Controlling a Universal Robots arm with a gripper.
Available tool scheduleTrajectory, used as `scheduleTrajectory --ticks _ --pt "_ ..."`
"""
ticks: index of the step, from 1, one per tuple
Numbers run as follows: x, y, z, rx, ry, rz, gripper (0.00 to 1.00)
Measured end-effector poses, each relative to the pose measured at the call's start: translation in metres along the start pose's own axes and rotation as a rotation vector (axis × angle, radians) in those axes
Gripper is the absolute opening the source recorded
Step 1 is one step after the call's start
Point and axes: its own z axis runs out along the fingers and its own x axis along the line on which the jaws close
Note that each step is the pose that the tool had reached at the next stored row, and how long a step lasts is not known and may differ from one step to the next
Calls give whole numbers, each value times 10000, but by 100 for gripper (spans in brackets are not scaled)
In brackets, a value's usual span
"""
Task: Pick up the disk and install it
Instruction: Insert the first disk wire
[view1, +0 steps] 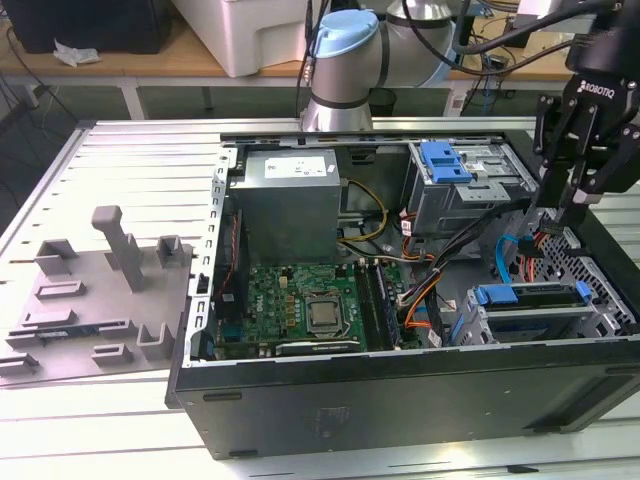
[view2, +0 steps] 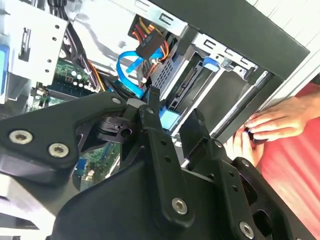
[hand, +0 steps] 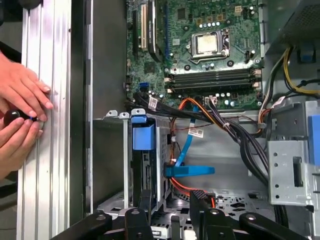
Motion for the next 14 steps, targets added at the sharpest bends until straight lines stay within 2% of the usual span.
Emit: scheduleTrajectory --ticks 2,5,10,12,14 --pt "-8 -23 3 -77 -19 272 44" --pt "-19 -53 5 -145 -35 513 44" --pt "-73 -119 0 -176 -3 637 44" --pt "-105 -138 1 -177 46 651 44" --pt "-177 -172 4 -172 196 674 44"
